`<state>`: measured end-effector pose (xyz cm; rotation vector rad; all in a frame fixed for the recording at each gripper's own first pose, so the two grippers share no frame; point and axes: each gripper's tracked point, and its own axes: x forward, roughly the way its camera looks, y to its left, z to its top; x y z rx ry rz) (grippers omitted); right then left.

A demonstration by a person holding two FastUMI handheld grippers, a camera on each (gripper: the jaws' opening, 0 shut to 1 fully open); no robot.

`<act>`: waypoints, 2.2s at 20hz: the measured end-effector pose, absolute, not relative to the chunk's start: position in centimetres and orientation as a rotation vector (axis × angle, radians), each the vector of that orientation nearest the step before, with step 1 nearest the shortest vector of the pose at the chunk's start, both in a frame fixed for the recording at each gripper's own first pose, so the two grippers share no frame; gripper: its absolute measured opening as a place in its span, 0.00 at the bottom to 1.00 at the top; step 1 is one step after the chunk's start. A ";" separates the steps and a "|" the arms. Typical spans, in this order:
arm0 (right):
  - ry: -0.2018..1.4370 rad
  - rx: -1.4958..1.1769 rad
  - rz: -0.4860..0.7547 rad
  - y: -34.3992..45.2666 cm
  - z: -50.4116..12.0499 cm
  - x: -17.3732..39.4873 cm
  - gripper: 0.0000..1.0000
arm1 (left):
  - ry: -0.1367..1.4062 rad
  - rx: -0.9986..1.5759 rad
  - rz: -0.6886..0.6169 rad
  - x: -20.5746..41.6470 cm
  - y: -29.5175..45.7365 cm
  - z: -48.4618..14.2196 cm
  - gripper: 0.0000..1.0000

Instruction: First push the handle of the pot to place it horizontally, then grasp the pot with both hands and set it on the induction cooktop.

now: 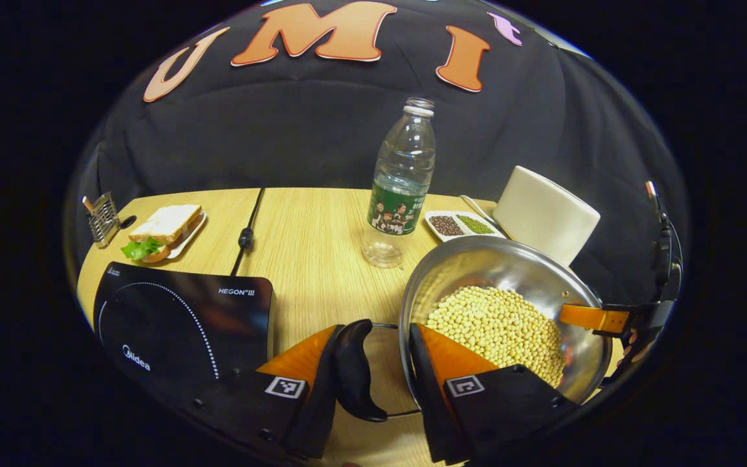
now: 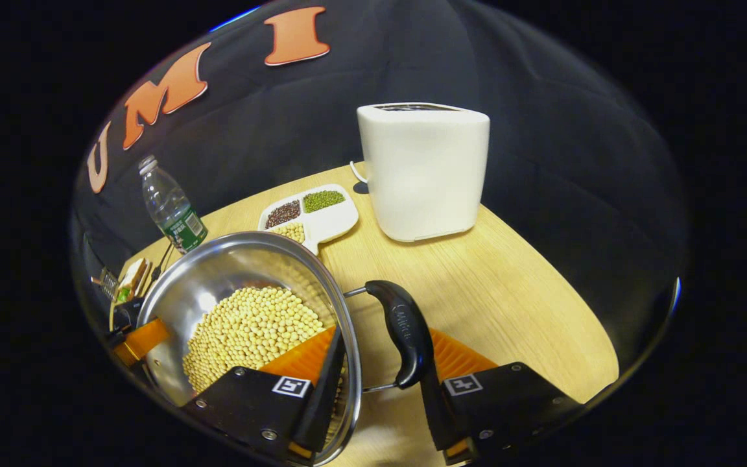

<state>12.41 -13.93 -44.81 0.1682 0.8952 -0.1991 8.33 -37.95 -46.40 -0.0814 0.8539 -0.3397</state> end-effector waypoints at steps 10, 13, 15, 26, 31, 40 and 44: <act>0.790 0.152 -0.213 -11.9 -37.6 10.8 0.52 | 0.836 -0.142 -0.342 7.0 -35.7 -40.6 0.60; 0.760 0.146 -0.188 -9.9 -35.6 10.6 0.52 | 0.803 -0.154 -0.330 7.3 -33.6 -38.5 0.60; 0.746 0.150 -0.169 -8.2 -34.5 10.6 0.52 | 0.779 -0.154 -0.318 7.4 -31.9 -37.2 0.60; 0.721 0.126 -0.047 2.3 -32.2 10.4 0.52 | 0.721 -0.193 -0.218 7.3 -20.9 -33.6 0.62; 0.723 0.117 0.005 6.6 -32.5 10.0 0.52 | 0.717 -0.209 -0.172 6.8 -15.9 -33.2 0.60; 0.752 0.152 0.093 14.9 -33.9 8.6 0.52 | 0.714 -0.166 -0.094 6.4 -7.7 -33.1 0.62; 0.772 0.149 0.116 17.4 -35.2 7.8 0.52 | 0.735 -0.164 -0.069 5.7 -4.8 -34.1 0.63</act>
